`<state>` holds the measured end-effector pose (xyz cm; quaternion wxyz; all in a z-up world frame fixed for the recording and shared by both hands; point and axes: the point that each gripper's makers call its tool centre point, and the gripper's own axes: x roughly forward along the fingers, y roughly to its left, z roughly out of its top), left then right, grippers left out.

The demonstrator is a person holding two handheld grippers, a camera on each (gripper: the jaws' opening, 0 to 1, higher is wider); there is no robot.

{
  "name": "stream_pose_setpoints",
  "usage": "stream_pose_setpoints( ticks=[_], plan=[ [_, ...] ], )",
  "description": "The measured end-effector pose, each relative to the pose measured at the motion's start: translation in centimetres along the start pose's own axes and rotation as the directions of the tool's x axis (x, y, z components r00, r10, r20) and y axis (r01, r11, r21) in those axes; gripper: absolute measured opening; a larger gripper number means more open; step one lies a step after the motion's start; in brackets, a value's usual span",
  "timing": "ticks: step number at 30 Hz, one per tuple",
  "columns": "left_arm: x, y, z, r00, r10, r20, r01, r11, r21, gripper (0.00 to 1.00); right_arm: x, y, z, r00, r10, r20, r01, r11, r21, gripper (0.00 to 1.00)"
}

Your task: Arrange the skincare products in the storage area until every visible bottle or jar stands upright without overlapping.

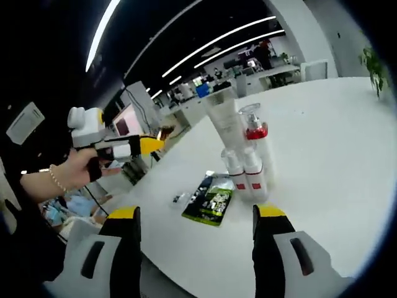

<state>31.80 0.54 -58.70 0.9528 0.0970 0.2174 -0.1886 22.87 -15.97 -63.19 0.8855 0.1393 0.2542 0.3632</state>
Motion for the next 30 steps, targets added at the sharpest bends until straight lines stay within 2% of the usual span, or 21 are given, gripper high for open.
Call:
stream_pose_setpoints(
  ticks=[5, 9, 11, 14, 18, 20, 21, 25, 27, 30],
  plan=[
    [-1.2, -0.9, 0.3, 1.0, -0.015, 0.011, 0.014, 0.999, 0.039, 0.3, 0.8, 0.7, 1.2, 0.999, 0.041, 0.033, -0.042, 0.999, 0.013, 0.67],
    [-2.1, -1.9, 0.3, 0.999, -0.039, 0.016, 0.037, 0.995, 0.089, 0.3, 1.7, 2.0, 2.5, 0.994, 0.086, 0.06, -0.087, 0.996, 0.014, 0.59],
    [-2.5, -2.7, 0.3, 0.998, -0.056, 0.012, 0.054, 0.99, 0.132, 0.3, 2.3, 3.0, 3.6, 0.989, 0.124, 0.079, -0.126, 0.992, 0.016, 0.56],
    [-3.0, -4.0, 0.5, 0.996, -0.082, 0.017, 0.078, 0.985, 0.155, 0.3, 3.0, 4.2, 4.9, 0.981, 0.166, 0.096, -0.168, 0.986, 0.006, 0.56],
    [-3.6, -5.1, 0.9, 0.993, -0.111, 0.03, 0.102, 0.973, 0.205, 0.3, 4.0, 5.1, 6.4, 0.972, 0.201, 0.124, -0.205, 0.978, 0.024, 0.54],
    [-3.9, -5.6, 1.0, 0.992, -0.122, 0.035, 0.111, 0.968, 0.226, 0.3, 4.1, 5.4, 6.7, 0.968, 0.209, 0.135, -0.217, 0.975, 0.043, 0.54],
    [-4.1, -6.0, 1.2, 0.991, -0.131, 0.04, 0.116, 0.958, 0.262, 0.3, 4.2, 5.5, 6.8, 0.967, 0.212, 0.141, -0.22, 0.974, 0.051, 0.53],
    [-4.8, -7.3, 1.4, 0.988, -0.146, 0.05, 0.127, 0.952, 0.277, 0.3, 4.3, 5.6, 7.0, 0.962, 0.225, 0.152, -0.239, 0.967, 0.082, 0.49],
    [-5.0, -7.6, 1.5, 0.987, -0.149, 0.055, 0.127, 0.948, 0.293, 0.3, 4.3, 5.9, 6.8, 0.961, 0.238, 0.144, -0.251, 0.964, 0.085, 0.43],
    [-5.5, -8.3, 1.6, 0.986, -0.157, 0.062, 0.128, 0.934, 0.335, 0.3, 4.1, 6.4, 6.8, 0.954, 0.267, 0.135, -0.279, 0.957, 0.08, 0.29]
  ],
)
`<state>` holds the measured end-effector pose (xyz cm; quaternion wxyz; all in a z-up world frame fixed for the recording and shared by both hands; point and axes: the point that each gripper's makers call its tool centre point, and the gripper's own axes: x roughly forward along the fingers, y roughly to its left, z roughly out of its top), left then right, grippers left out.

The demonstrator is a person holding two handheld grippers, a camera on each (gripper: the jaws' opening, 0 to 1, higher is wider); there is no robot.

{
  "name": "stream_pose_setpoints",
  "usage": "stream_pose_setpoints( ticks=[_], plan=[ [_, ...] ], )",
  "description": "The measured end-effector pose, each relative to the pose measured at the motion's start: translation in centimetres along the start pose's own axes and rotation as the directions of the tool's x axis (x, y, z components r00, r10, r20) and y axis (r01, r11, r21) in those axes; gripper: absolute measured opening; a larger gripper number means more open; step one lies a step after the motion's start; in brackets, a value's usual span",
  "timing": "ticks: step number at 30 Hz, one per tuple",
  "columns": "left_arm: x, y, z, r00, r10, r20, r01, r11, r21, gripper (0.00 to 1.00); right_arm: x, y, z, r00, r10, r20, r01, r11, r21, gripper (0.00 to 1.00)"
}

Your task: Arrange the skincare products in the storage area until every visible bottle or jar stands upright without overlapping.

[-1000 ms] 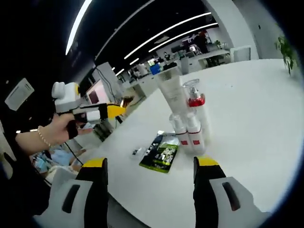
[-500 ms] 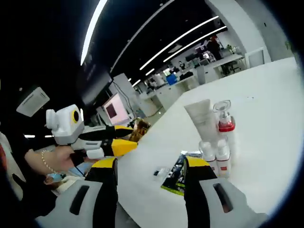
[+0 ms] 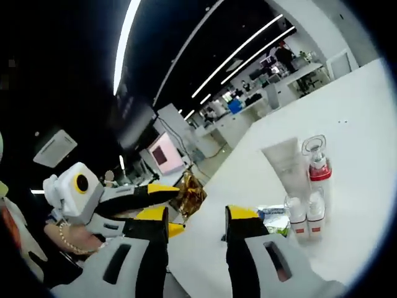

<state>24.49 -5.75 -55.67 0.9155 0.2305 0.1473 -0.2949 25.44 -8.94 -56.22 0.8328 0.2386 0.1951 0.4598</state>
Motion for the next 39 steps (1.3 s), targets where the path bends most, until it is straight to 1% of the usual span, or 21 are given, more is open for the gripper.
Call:
stream_pose_setpoints(
  ticks=[2, 5, 9, 10, 16, 21, 22, 25, 28, 30, 32, 34, 35, 36, 37, 38, 39],
  plan=[
    [-0.2, -0.6, 0.2, 1.0, -0.011, 0.005, 0.011, 1.0, 0.011, 0.3, 0.1, 0.2, 0.1, 1.0, 0.011, 0.002, -0.011, 1.0, 0.012, 0.24],
    [-0.4, -1.0, 0.2, 1.0, -0.021, 0.007, 0.021, 1.0, 0.007, 0.31, 0.2, 0.1, 0.2, 1.0, 0.012, 0.009, -0.012, 1.0, 0.029, 0.24],
    [-0.7, -0.9, 0.1, 1.0, -0.018, 0.006, 0.018, 1.0, 0.006, 0.31, 0.3, 0.3, 0.0, 1.0, 0.024, 0.003, -0.024, 0.999, 0.029, 0.1],
    [-0.7, -0.9, 0.1, 1.0, -0.018, 0.006, 0.018, 1.0, 0.007, 0.31, 0.3, 0.4, -0.1, 1.0, 0.027, 0.0, -0.027, 0.999, 0.03, 0.09],
    [-1.0, -1.0, 0.0, 1.0, -0.015, 0.007, 0.015, 1.0, 0.006, 0.31, 0.5, 0.7, -0.4, 0.999, 0.044, -0.013, -0.043, 0.999, 0.031, 0.05],
    [-1.0, -0.8, -0.3, 1.0, -0.013, 0.0, 0.013, 1.0, -0.009, 0.32, 0.7, 1.1, -0.4, 0.998, 0.065, -0.007, -0.065, 0.997, 0.041, 0.02],
    [-1.0, -0.8, -0.4, 1.0, -0.014, -0.003, 0.014, 1.0, -0.01, 0.33, 0.8, 1.2, -0.6, 0.998, 0.069, -0.014, -0.069, 0.997, 0.025, 0.01],
    [-1.1, -0.9, -0.8, 1.0, -0.008, -0.008, 0.008, 1.0, 0.015, 0.35, 0.9, 1.4, -0.8, 0.997, 0.081, -0.019, -0.081, 0.996, 0.031, 0.01],
    [-1.2, -0.7, -1.2, 1.0, -0.018, -0.01, 0.018, 1.0, -0.009, 0.38, 0.8, 1.3, -0.9, 0.996, 0.081, -0.034, -0.081, 0.997, 0.022, 0.01],
    [-1.4, -0.4, -1.5, 1.0, -0.016, -0.01, 0.015, 1.0, -0.019, 0.38, 0.6, 0.7, -0.7, 0.997, 0.07, -0.031, -0.07, 0.997, 0.022, 0.01],
    [-1.9, 0.3, -1.7, 1.0, 0.003, -0.01, -0.003, 1.0, -0.006, 0.37, 0.3, 0.1, -0.4, 0.997, 0.062, -0.034, -0.061, 0.998, 0.019, 0.01],
    [-2.3, 1.0, -1.9, 1.0, -0.002, -0.008, 0.002, 1.0, -0.019, 0.39, 0.1, -0.3, -0.1, 0.998, 0.059, -0.037, -0.059, 0.998, 0.016, 0.01],
    [-2.4, 1.2, -2.2, 1.0, -0.013, -0.005, 0.013, 0.998, -0.056, 0.4, 0.1, -0.3, 0.0, 0.997, 0.061, -0.037, -0.06, 0.998, 0.015, 0.01],
    [-2.6, 1.5, -2.4, 1.0, -0.03, 0.003, 0.03, 0.991, -0.128, 0.4, 0.0, -0.1, 0.2, 0.996, 0.073, -0.041, -0.073, 0.997, 0.007, 0.01],
    [-2.8, 2.0, -2.7, 0.999, -0.032, -0.001, 0.031, 0.982, -0.188, 0.39, -0.1, 0.0, 0.3, 0.996, 0.082, -0.047, -0.082, 0.997, -0.004, 0.01],
    [-2.9, 2.7, -3.2, 1.0, -0.02, -0.011, 0.018, 0.983, -0.181, 0.37, -0.1, 0.0, 0.3, 0.995, 0.086, -0.058, -0.087, 0.996, -0.022, 0.01],
    [-3.0, 3.8, -3.9, 1.0, 0.01, -0.024, -0.014, 0.99, -0.139, 0.34, -0.2, 0.0, 0.3, 0.994, 0.085, -0.074, -0.089, 0.995, -0.051, 0.01]
  ],
)
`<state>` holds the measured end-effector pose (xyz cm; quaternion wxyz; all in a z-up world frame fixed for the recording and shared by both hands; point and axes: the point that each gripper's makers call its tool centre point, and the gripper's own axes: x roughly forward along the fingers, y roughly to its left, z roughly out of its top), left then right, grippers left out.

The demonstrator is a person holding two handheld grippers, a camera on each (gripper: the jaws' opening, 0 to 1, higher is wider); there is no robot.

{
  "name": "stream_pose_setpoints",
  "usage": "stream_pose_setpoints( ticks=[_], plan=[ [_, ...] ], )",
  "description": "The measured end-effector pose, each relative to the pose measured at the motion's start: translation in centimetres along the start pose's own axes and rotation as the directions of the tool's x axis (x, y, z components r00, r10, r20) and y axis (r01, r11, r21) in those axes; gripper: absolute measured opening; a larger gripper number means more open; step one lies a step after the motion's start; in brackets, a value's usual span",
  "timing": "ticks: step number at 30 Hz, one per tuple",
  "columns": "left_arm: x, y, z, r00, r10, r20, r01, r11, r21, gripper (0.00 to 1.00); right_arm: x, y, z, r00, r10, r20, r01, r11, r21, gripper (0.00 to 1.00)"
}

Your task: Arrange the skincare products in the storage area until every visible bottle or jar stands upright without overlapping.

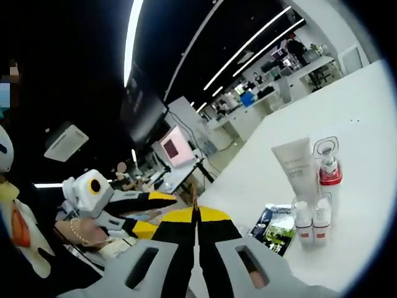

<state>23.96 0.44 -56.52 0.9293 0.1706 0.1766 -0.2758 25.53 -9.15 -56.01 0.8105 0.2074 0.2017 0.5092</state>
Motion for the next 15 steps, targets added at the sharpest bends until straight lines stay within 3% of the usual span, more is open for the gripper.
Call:
stream_pose_setpoints(
  ticks=[2, 3, 5, 7, 8, 9, 10, 12, 14, 15],
  plan=[
    [-0.1, 0.5, -0.2, 1.0, -0.009, -0.008, 0.008, 1.0, -0.011, 0.29, 0.0, 0.2, 0.0, 1.0, 0.012, -0.011, -0.012, 1.0, -0.005, 0.01],
    [-0.1, 0.1, 0.0, 0.999, -0.045, 0.01, 0.046, 0.996, -0.074, 0.28, 0.0, 0.4, 0.0, 1.0, 0.018, -0.011, -0.018, 1.0, -0.006, 0.01],
    [-0.1, -1.2, 1.4, 0.982, -0.154, 0.105, 0.176, 0.951, -0.255, 0.29, 0.1, 0.9, 0.3, 0.999, 0.041, -0.002, -0.041, 0.999, -0.001, 0.01],
    [-0.2, -1.7, 2.7, 0.964, -0.189, 0.187, 0.249, 0.887, -0.389, 0.32, 0.1, 1.5, 0.6, 0.998, 0.063, 0.01, -0.063, 0.998, 0.009, 0.01],
    [-0.1, -1.5, 2.9, 0.962, -0.185, 0.201, 0.252, 0.885, -0.392, 0.33, 0.2, 1.9, 0.9, 0.996, 0.084, 0.019, -0.084, 0.996, 0.012, 0.01],
    [0.0, -1.3, 2.5, 0.967, -0.178, 0.18, 0.232, 0.906, -0.353, 0.33, 0.3, 2.3, 1.1, 0.995, 0.1, 0.02, -0.101, 0.995, 0.003, 0.01],
    [0.1, -1.4, 2.4, 0.968, -0.183, 0.17, 0.231, 0.915, -0.332, 0.31, 0.3, 2.8, 1.3, 0.993, 0.116, 0.021, -0.116, 0.993, -0.003, 0.01],
    [0.3, -1.9, 2.2, 0.966, -0.202, 0.163, 0.246, 0.912, -0.327, 0.26, 0.3, 3.1, 1.5, 0.991, 0.129, 0.021, -0.129, 0.992, -0.003, 0.01],
    [0.2, -2.6, 3.0, 0.947, -0.237, 0.216, 0.305, 0.874, -0.379, 0.25, 0.3, 3.3, 1.6, 0.989, 0.145, 0.019, -0.145, 0.989, 0.002, 0.01],
    [0.0, -2.5, 3.5, 0.936, -0.235, 0.263, 0.331, 0.842, -0.426, 0.25, 0.3, 3.4, 1.7, 0.989, 0.147, 0.017, -0.147, 0.989, 0.002, 0.01]
  ],
)
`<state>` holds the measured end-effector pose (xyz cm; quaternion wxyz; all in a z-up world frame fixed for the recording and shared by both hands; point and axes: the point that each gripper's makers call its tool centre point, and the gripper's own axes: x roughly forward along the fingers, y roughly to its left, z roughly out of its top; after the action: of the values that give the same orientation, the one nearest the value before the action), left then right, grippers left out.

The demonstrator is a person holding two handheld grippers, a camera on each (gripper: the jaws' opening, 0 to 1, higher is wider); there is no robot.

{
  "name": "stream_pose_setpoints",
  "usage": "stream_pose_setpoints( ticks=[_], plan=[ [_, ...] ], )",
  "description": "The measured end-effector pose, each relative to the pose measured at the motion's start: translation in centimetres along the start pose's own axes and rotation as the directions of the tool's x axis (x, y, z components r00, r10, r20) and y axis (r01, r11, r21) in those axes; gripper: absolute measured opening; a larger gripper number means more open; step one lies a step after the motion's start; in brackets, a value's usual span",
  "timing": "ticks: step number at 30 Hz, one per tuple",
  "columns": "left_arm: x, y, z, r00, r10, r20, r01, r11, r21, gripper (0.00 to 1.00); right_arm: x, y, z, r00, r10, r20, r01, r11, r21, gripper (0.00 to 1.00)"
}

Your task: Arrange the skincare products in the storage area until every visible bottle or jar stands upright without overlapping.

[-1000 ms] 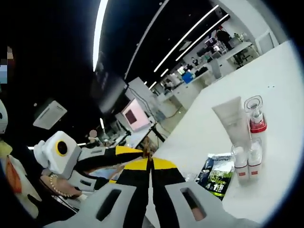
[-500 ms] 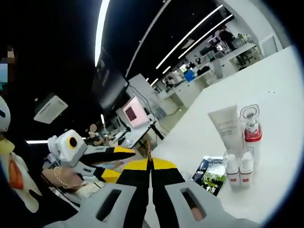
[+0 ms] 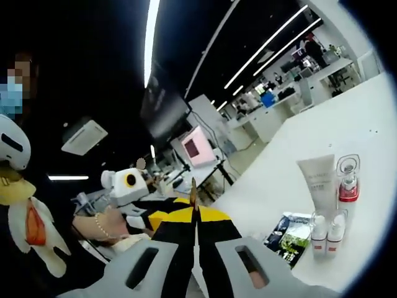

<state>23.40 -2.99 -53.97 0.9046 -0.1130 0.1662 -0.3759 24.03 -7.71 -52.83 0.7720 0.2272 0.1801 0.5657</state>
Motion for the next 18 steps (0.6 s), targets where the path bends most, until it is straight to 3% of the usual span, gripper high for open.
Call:
stream_pose_setpoints(
  ticks=[2, 4, 6, 13, 18],
  plan=[
    [-0.1, 0.5, 0.3, 0.999, 0.008, 0.035, -0.007, 0.999, -0.038, 0.22, 0.1, 0.2, -0.1, 1.0, 0.008, -0.01, -0.008, 1.0, -0.001, 0.01],
    [-0.2, 1.2, -0.5, 0.999, 0.036, 0.006, -0.036, 0.999, 0.003, 0.14, 0.3, 0.3, -0.1, 1.0, 0.016, -0.015, -0.016, 1.0, 0.004, 0.01],
    [-0.3, 1.6, -0.9, 0.999, 0.039, -0.002, -0.039, 0.999, -0.006, 0.1, 0.7, 0.6, -0.2, 1.0, 0.018, -0.016, -0.018, 1.0, 0.007, 0.01],
    [-1.2, 2.5, -0.6, 0.995, 0.021, 0.097, -0.001, 0.981, -0.196, 0.08, 1.7, 0.6, -0.4, 0.999, 0.028, -0.032, -0.027, 0.999, 0.022, 0.01],
    [-2.4, 2.9, -0.9, 0.994, 0.018, 0.109, 0.012, 0.963, -0.268, 0.06, 3.0, 0.2, -0.7, 0.998, -0.009, -0.06, 0.009, 1.0, -0.003, 0.02]
  ],
)
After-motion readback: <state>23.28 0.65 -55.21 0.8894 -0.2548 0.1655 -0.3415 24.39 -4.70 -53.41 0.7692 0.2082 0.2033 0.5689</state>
